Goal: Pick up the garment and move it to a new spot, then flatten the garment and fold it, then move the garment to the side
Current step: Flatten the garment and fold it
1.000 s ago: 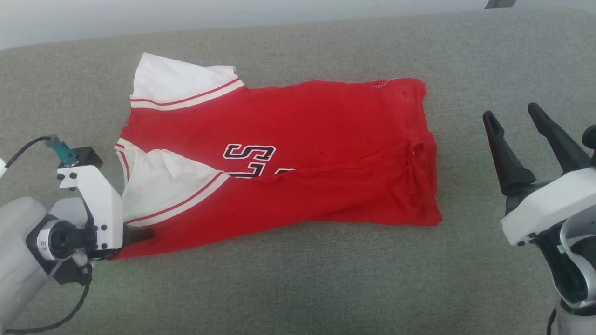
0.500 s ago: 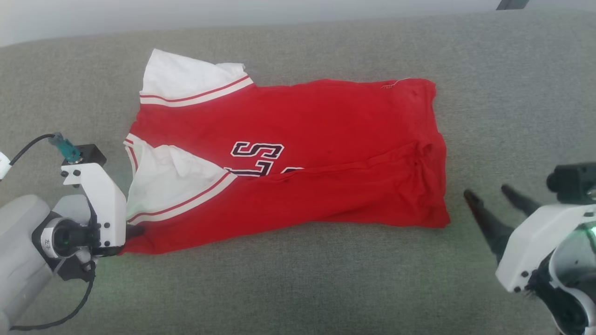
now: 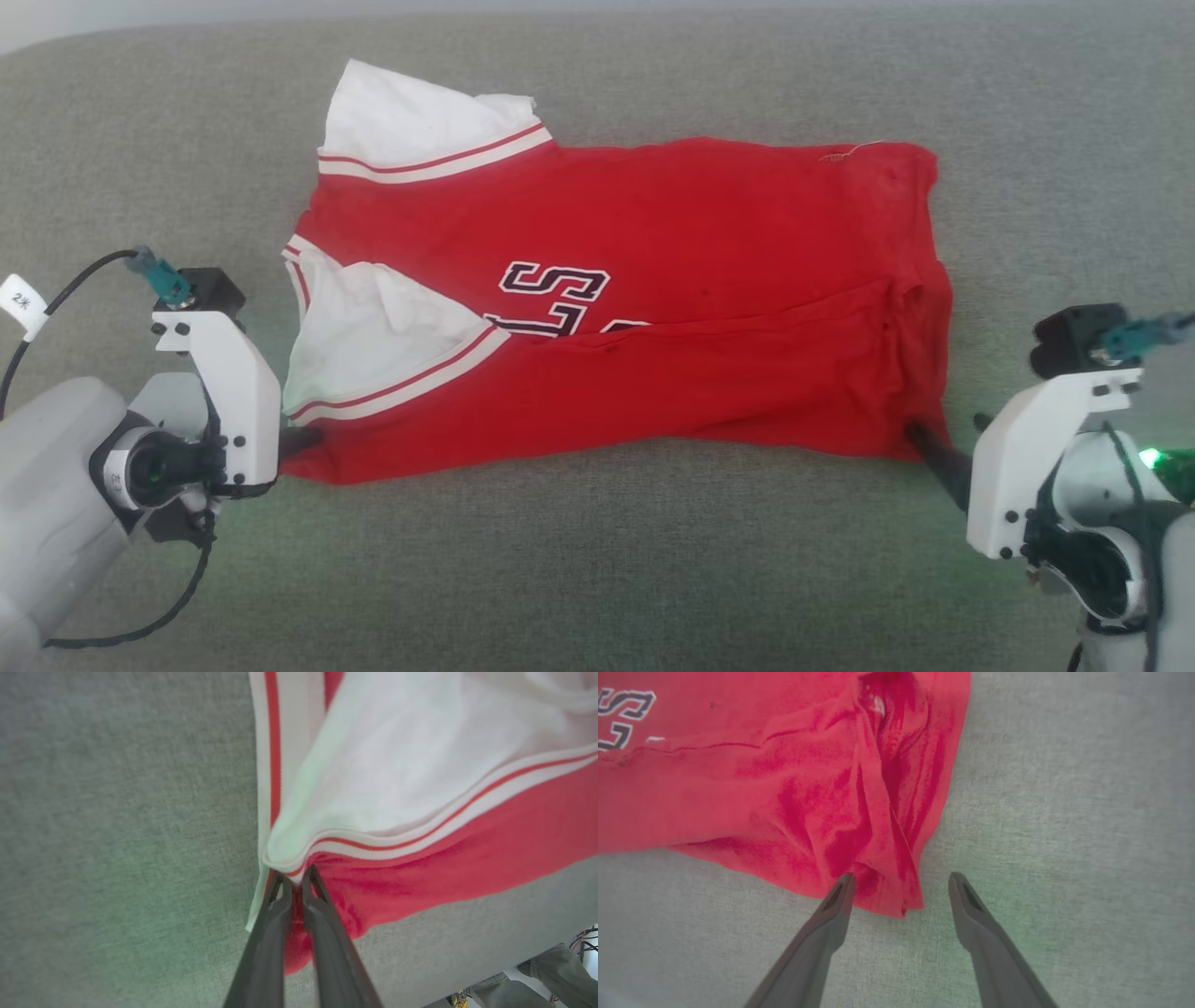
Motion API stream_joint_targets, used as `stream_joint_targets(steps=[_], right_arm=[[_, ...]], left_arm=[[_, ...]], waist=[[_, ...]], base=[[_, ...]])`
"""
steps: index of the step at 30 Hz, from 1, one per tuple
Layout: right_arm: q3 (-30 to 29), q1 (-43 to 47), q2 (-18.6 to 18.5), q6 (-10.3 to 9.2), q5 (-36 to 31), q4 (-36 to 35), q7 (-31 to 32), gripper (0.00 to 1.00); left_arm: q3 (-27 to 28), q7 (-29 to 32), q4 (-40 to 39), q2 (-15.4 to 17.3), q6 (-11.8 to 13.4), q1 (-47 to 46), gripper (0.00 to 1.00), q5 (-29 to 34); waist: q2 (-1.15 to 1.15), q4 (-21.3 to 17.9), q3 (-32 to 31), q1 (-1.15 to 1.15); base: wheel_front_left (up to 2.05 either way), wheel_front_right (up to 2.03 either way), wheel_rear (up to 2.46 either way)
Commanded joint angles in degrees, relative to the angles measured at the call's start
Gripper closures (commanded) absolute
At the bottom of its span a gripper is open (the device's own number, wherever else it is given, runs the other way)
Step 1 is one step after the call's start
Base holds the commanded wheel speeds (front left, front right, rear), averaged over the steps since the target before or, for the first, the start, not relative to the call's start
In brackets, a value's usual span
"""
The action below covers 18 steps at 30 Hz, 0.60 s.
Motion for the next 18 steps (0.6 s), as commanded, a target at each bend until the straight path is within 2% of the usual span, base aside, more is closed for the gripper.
stream_joint_targets(steps=[1, 5, 6, 7, 8, 9, 18], right_arm=[[0.08, -0.83, -0.08, 0.00, -0.62, 1.43, 0.86, 0.00], [0.32, -2.02, 0.46, 0.00, -1.39, 5.94, 3.76, 0.00], [0.95, -2.05, 0.30, 0.00, -1.63, 6.88, 4.57, 0.15], [1.25, -2.06, 0.42, 0.00, -1.23, 7.55, 5.05, 0.58], [1.35, -2.55, 0.52, 0.00, -0.91, 7.96, 4.98, 0.90], [1.32, -2.89, 0.49, 0.00, -0.92, 8.43, 5.02, 1.00], [2.63, -4.67, -2.54, -0.02, -0.24, 10.47, 4.21, 1.00]], left_arm=[[-1.53, 0.23, 0.11, -2.17, -0.40, 1.70, 1.00, 0.26], [-1.73, -0.43, 0.36, -2.74, -1.20, 1.52, 1.00, 0.96], [-1.78, -0.53, 0.45, -2.83, -1.46, 1.47, 1.00, 1.05], [-1.81, -0.66, 0.53, -2.81, -1.60, 1.39, 1.00, 1.20], [-1.86, -0.73, 0.61, -2.86, -1.81, 1.32, 1.00, 1.39], [-1.79, -0.90, 0.69, -2.88, -2.02, 1.28, 1.00, 1.50], [-1.38, -1.42, 0.96, -2.56, -2.94, 0.82, 1.00, 1.85]], waist=[[0.00, 0.43, 0.30, 0.00], [0.00, 0.96, 0.43, 0.00], [0.00, 1.09, 0.44, 0.00], [0.00, 1.19, 0.46, 0.00], [0.00, 1.26, 0.49, 0.00], [0.00, 1.35, 0.48, 0.00], [0.00, 1.88, 0.34, 0.00]], base=[[0.00, 0.00, 0.00], [0.00, 0.00, 0.00], [0.00, 0.00, 0.00], [0.00, 0.00, 0.00], [0.00, 0.00, 0.00], [0.00, 0.00, 0.00], [0.00, 0.00, 0.00]])
